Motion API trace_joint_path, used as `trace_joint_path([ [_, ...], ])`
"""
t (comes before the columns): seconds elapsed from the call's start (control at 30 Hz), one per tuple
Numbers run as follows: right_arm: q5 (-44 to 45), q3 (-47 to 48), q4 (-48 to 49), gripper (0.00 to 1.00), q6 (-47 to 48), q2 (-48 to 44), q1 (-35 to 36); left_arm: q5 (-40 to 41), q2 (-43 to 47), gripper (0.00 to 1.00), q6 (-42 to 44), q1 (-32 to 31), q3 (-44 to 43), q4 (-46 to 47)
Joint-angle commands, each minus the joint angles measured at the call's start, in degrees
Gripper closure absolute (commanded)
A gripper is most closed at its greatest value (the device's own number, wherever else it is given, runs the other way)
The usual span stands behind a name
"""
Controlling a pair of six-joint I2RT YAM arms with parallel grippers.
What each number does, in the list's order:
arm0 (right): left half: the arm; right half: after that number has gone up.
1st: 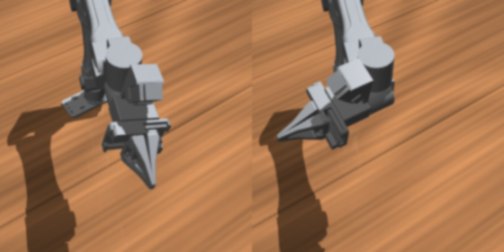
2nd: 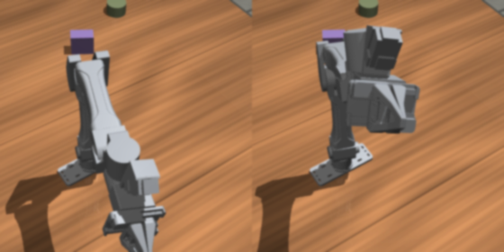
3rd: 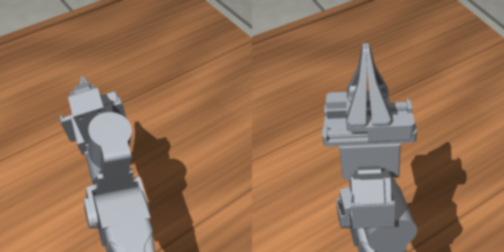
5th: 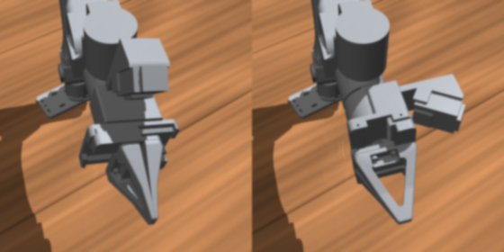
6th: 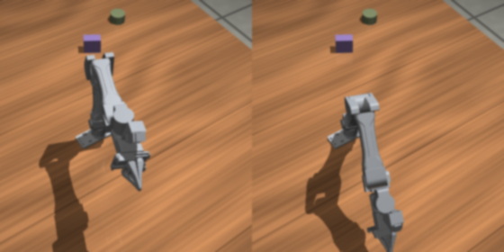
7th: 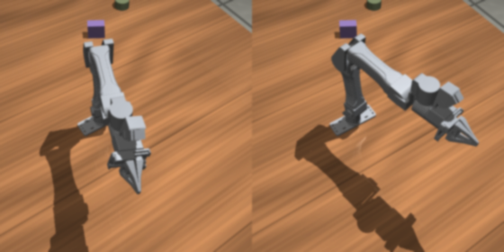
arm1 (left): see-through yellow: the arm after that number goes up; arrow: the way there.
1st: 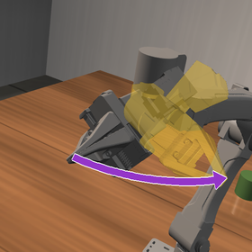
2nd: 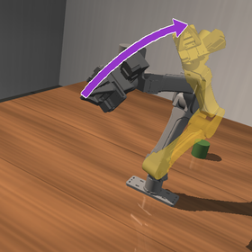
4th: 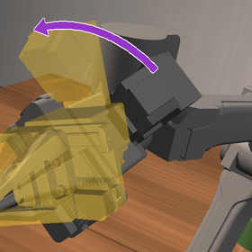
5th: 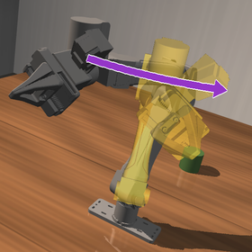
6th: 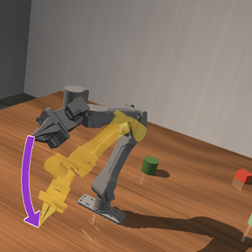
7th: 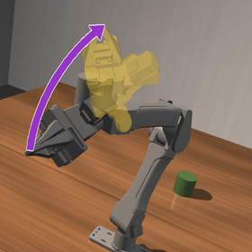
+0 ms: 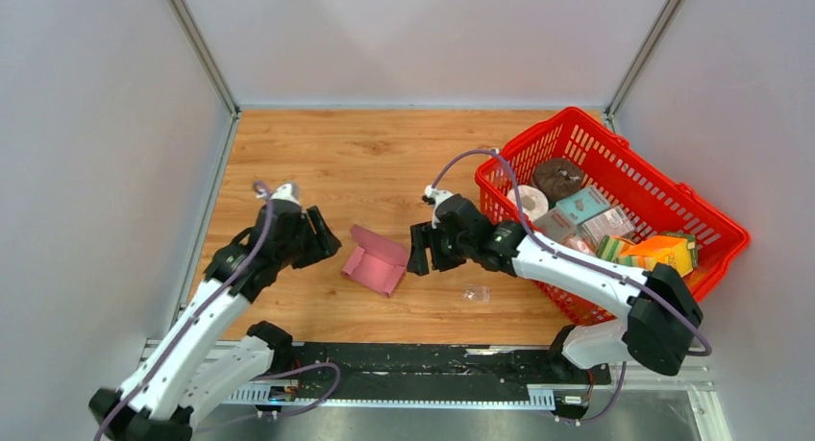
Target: Fold the paper box
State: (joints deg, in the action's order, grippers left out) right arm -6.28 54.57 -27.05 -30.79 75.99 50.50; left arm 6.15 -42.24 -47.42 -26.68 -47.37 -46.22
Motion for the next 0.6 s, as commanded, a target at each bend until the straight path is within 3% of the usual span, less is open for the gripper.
trace_joint_path([
  [0.0,0.57,-0.25,7.36,0.34,-4.63,3.63,4.08,-3.78,-11.79,0.40,13.30,0.13,1.14,7.09],
  [0.13,-1.87,-5.95,17.94,0.42,-4.90,3.47,4.34,-5.88,-17.34,0.42,14.64,0.31,6.23,18.50],
  [0.37,-5.23,-12.72,27.04,0.41,-6.47,6.63,4.61,-9.40,-21.57,0.31,17.09,0.48,13.44,32.91],
  [0.57,-3.92,-15.72,36.01,0.40,-7.89,9.44,4.43,-11.95,-25.00,0.34,17.19,0.48,19.25,43.65],
])
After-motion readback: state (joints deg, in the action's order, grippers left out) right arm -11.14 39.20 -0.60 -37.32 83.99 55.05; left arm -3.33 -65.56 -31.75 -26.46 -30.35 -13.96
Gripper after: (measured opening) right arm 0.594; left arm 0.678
